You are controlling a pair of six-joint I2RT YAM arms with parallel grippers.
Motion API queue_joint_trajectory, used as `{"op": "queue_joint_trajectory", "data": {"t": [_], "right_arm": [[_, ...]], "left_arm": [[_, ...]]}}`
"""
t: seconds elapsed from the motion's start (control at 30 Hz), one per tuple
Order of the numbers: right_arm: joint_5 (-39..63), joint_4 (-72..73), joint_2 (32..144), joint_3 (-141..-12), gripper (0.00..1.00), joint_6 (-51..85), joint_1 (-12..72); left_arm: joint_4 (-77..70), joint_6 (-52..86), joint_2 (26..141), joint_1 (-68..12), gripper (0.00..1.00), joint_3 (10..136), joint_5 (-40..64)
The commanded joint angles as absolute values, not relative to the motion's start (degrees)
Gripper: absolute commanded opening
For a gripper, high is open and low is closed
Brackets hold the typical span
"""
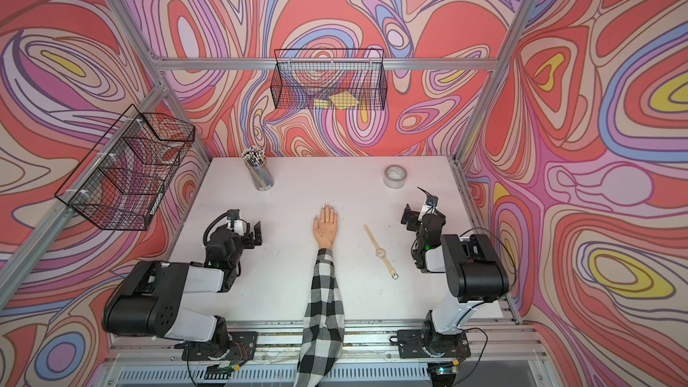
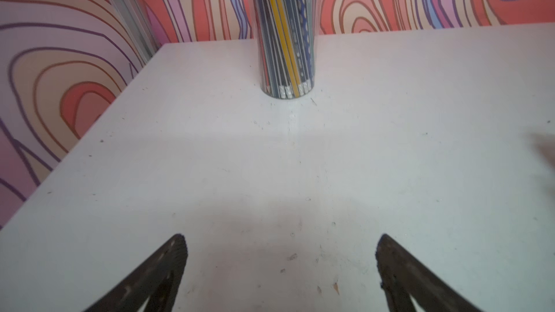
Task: Take off the watch
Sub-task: Reset both arms
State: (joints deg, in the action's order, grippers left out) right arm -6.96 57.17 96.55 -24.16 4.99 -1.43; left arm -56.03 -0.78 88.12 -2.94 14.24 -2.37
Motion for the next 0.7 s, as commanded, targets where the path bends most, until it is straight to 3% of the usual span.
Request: {"op": "queue_joint_trajectory", "data": {"t": [0.0,0.3,0.37,0.67], "right_arm": [[-6.0,55.0,97.5,-26.6,0.98,4.0,-1.2],[-6.8,55.9,97.1,-26.0,0.98,3.1,-0.5],[-4.2,54.5,97.1,-26.8,0.98,2.0,-0.5],[-0.1,51.3,98.0,-28.7,0.98,1.8,-1.1]], "left_arm": [[-50.2,-2.3,87.7,-2.6,0.99,21.3,-1.0],[-46.8,1.3,87.2,-0.4,0.99,22.5,-2.0],[-52.8,0.8,88.7,-0.4,0.99,21.0,-1.9],[-50.2,0.7,88.3,-0.3,0.99,21.8,-0.7]]}}
